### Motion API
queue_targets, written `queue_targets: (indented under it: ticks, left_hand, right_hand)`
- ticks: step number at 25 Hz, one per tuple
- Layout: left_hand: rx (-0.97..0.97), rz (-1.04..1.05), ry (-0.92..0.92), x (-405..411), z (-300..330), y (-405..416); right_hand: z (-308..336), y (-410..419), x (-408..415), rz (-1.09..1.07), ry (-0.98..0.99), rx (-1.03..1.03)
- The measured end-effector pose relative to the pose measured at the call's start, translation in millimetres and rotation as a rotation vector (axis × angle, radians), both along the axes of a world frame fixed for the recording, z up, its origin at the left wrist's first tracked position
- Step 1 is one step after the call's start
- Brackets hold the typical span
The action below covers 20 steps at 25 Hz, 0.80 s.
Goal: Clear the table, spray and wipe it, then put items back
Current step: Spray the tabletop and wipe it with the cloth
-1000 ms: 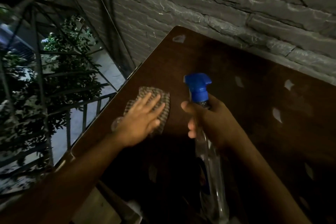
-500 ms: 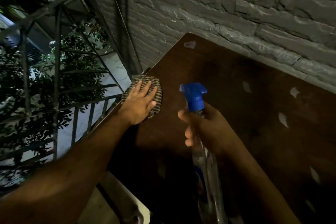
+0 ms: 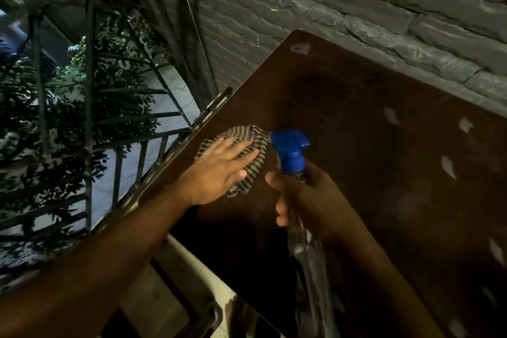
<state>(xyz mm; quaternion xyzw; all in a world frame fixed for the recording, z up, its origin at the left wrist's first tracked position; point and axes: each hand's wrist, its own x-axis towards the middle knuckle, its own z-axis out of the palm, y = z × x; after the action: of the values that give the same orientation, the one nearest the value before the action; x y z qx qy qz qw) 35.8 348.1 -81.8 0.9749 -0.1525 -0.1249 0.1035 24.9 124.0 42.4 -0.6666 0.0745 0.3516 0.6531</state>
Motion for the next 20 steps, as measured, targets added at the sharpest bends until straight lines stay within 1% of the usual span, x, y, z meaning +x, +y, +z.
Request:
queue_targets:
  ticks: [1, 2, 3, 4, 5, 7, 8, 9, 11, 13, 15, 16, 17, 20]
  left_hand:
    - [-0.004, 0.034, 0.007, 6.1, 2.0, 20.1]
    - [0.017, 0.121, 0.011, 25.5, 5.7, 35.4]
    - [0.044, 0.184, 0.028, 44.6, 10.9, 38.3]
    - [0.080, 0.185, 0.043, 54.4, 16.1, 29.8]
    - [0.102, 0.134, 0.026, 50.8, 14.6, 16.2]
    - [0.028, -0.046, 0.005, 10.3, 9.7, -6.9]
    - [0.011, -0.111, -0.001, -5.1, 9.0, -4.1]
    - [0.002, -0.101, -0.015, -4.2, 11.1, 8.7]
    - [-0.001, 0.013, -0.038, 27.3, 13.5, 27.8]
    - [-0.065, 0.070, -0.051, 48.6, 18.6, 21.2]
    - [-0.199, 0.129, -0.076, 42.7, 19.7, 5.2]
    - [-0.227, 0.194, -0.088, 36.4, 16.8, 2.5]
    - [-0.205, 0.253, -0.096, 32.7, 14.3, 3.2]
    - [0.011, 0.306, -0.090, 40.0, 12.7, -3.8]
  right_hand:
    - [0.8, 4.1, -3.5, -0.008, 0.008, 0.003]
    - [0.6, 7.6, -6.7, -0.014, 0.006, 0.005]
    - [0.0, 10.6, -8.7, -0.019, 0.000, -0.003]
    - [-1.6, 13.6, -9.7, -0.021, -0.009, -0.014]
    - [-4.7, 16.0, -10.3, -0.027, -0.021, -0.025]
    - [-7.5, 19.6, -13.9, -0.044, -0.026, -0.042]
    - [-8.0, 21.1, -17.2, -0.052, -0.020, -0.037]
    - [-8.0, 22.9, -20.5, -0.062, -0.017, -0.029]
    - [-6.3, 28.2, -23.4, -0.074, -0.039, -0.025]
    - [-9.3, 31.9, -21.6, -0.079, -0.066, -0.038]
    - [-9.8, 33.7, -25.0, -0.098, -0.034, -0.025]
    - [-8.9, 33.3, -28.1, -0.100, -0.020, -0.009]
    - [-7.9, 32.4, -30.2, -0.102, -0.022, -0.007]
    - [-1.5, 29.9, -27.8, -0.088, -0.054, -0.042]
